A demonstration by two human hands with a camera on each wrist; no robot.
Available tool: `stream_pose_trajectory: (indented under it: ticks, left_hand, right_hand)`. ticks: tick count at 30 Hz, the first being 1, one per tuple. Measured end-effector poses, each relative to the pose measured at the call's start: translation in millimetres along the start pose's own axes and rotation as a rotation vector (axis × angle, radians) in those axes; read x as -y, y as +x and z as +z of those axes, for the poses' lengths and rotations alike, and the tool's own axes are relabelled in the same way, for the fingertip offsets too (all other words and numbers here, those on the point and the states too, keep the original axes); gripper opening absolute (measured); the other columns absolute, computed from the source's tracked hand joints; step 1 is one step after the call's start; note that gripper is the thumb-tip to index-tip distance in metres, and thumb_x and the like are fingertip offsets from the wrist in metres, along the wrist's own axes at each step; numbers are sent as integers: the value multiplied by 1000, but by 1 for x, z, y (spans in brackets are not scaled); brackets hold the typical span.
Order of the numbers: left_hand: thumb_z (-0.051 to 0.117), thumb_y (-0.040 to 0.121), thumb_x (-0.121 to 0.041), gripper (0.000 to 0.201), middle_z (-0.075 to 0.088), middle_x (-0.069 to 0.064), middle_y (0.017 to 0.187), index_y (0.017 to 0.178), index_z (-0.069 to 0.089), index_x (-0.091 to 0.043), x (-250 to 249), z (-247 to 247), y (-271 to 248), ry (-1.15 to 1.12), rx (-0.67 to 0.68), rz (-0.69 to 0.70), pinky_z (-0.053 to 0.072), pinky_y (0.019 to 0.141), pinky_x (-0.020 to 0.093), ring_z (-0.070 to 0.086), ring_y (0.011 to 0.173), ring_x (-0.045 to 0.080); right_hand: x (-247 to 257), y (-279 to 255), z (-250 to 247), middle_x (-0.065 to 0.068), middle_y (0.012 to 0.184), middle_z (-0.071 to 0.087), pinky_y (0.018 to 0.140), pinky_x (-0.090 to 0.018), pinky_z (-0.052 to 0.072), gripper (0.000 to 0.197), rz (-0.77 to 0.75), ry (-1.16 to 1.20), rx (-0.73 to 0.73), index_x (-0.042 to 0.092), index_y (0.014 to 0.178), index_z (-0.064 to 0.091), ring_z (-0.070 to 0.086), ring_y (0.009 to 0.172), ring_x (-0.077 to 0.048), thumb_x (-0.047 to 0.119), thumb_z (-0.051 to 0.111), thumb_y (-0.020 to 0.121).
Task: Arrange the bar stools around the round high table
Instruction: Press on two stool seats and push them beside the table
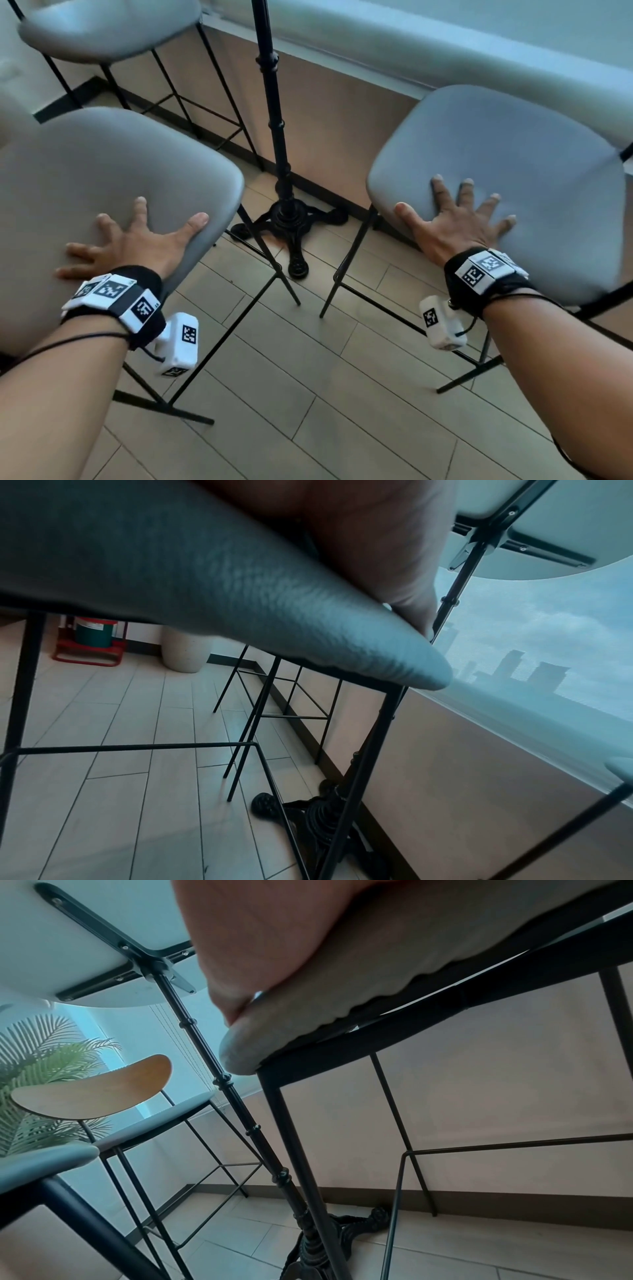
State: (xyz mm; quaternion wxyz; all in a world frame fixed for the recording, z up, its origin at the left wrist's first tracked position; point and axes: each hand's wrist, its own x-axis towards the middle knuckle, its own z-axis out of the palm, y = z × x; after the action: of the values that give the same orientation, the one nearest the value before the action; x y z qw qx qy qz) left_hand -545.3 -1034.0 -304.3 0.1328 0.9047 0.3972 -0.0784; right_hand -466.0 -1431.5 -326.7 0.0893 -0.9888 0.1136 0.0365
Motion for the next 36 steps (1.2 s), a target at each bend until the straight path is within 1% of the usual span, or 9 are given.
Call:
stream_pose_trajectory:
  ticks: [4,10,13,19,28,36]
  left_hand:
    - [17,40,-109,126,3,7,166,151,6,-49,1,1,-3,-5,5,-1,-2,108,79,0,143,58]
    - [19,44,-108,123,3,8,166,151,6,-49,1,1,-5,-9,2,-1,-3,109,78,0,143,58]
    - [19,47,-107,121,4,8,166,152,6,-48,1,2,-6,-7,-2,-10,-2,109,79,0,142,59]
    - [18,47,-107,121,5,9,166,152,8,-48,-2,5,-6,-17,-26,-29,-2,108,79,1,143,58]
    - [16,47,-107,121,6,10,165,152,10,-47,-4,7,-5,-19,-47,-29,-2,108,79,2,142,58]
    - [17,47,-107,120,5,9,166,152,8,-48,-3,7,-6,-21,-35,-26,-3,108,79,1,143,58]
  right_hand:
    - [10,4,1,-6,166,9,112,-73,0,96,-14,0,-8,47,150,13,4,147,-49,96,15,68]
    - [29,9,2,-7,166,8,112,-73,-1,94,-28,9,-2,45,151,13,3,147,-50,94,17,71]
    - [40,14,5,-7,166,7,112,-73,-2,95,-32,18,-13,45,151,14,2,147,-50,95,16,70]
    - [57,20,11,-7,166,7,112,-72,-4,97,-36,31,-14,45,152,14,0,147,-49,95,16,69]
    - [68,20,13,-8,164,13,111,-73,-2,95,-27,42,-39,44,150,19,3,145,-51,94,19,69]
    - [74,19,14,-8,164,12,111,-73,-2,96,-13,40,-40,44,150,19,2,146,-50,94,19,69]
